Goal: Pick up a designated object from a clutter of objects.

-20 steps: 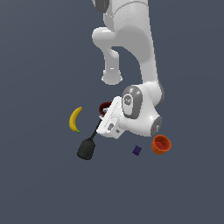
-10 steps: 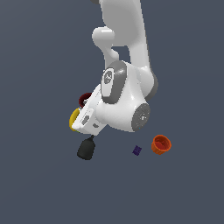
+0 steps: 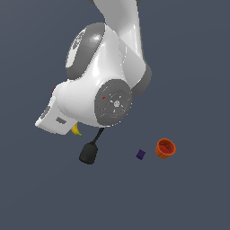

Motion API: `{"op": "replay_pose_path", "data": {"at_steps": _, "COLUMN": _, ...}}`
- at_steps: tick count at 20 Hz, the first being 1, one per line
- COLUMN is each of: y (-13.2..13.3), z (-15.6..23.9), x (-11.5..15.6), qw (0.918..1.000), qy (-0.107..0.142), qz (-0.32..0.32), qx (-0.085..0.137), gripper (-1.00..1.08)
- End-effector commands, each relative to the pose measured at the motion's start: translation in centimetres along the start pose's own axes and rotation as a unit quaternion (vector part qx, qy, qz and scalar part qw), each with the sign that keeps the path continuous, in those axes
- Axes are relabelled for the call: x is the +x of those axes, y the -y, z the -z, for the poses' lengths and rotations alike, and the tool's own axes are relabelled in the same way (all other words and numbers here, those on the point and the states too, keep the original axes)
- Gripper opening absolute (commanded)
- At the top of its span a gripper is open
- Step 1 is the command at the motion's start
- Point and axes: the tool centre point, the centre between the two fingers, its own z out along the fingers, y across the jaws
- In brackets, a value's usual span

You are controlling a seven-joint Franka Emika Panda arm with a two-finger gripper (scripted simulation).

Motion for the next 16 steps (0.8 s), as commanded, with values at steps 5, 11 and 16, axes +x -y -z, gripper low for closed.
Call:
{"op": "replay_pose_path", "data": {"at_steps": 5, "y": -1.5, "z": 1.0, "x": -5.4, "qw": 1.0, "qy": 0.0, "qz": 0.0, "qx": -0.001, "gripper": -1.0}}
{"op": "replay_pose_path", "data": {"at_steps": 11, "y": -2.6, "z": 1.8, "x": -9.0, "qw": 1.0, "qy": 0.0, "qz": 0.0, "qx": -0.002, "gripper": -1.0}}
{"op": "replay_pose_path", "data": {"at_steps": 16, "y": -3.4, "z": 2.2, "x": -11.2, "qw": 1.0, "qy": 0.0, "qz": 0.001, "qx": -0.003, "gripper": -1.0}}
